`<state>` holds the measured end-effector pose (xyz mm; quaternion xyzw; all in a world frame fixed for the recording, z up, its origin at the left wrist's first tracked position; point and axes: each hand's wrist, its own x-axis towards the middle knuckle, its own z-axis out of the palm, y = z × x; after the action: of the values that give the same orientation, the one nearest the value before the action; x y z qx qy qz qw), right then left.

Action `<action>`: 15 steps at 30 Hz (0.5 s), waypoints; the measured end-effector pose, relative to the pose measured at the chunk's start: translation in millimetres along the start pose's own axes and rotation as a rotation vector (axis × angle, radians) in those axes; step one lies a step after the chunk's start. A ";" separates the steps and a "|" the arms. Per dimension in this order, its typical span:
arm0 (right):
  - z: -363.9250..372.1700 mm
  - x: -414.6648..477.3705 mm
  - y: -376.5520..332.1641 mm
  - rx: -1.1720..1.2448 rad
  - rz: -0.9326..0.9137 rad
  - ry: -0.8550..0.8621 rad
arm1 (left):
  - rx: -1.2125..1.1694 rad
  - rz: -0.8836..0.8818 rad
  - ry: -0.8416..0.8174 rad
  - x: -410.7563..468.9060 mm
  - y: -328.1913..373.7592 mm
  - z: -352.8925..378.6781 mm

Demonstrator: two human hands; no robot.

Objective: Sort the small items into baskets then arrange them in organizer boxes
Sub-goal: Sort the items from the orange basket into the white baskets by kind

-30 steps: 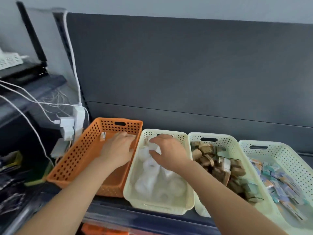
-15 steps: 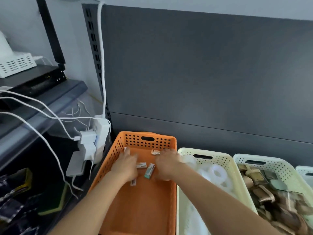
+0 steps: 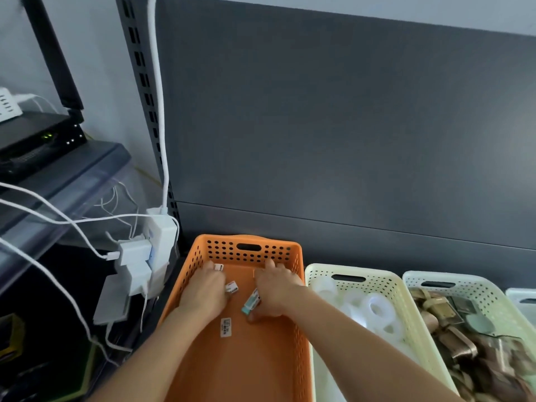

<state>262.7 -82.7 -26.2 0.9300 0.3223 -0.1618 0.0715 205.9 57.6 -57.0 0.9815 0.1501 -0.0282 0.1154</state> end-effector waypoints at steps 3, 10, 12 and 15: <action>2.9 3.9 -2.6 0.010 -0.047 0.058 | 0.004 0.020 -0.018 0.8 -1.8 -2.7; 11.7 8.6 -10.7 0.079 -0.088 0.035 | -0.068 0.028 -0.002 -5.9 -1.6 -6.9; 9.6 6.7 -9.8 0.078 -0.086 0.063 | -0.113 0.014 -0.017 -6.5 -1.3 -8.5; 4.4 -0.1 -6.7 0.166 -0.063 0.184 | -0.189 -0.005 -0.026 -7.2 3.8 -16.2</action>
<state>257.3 -78.5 -30.4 0.9330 0.3421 -0.1041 -0.0410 200.5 55.7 -39.8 0.9654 0.1529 -0.0270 0.2094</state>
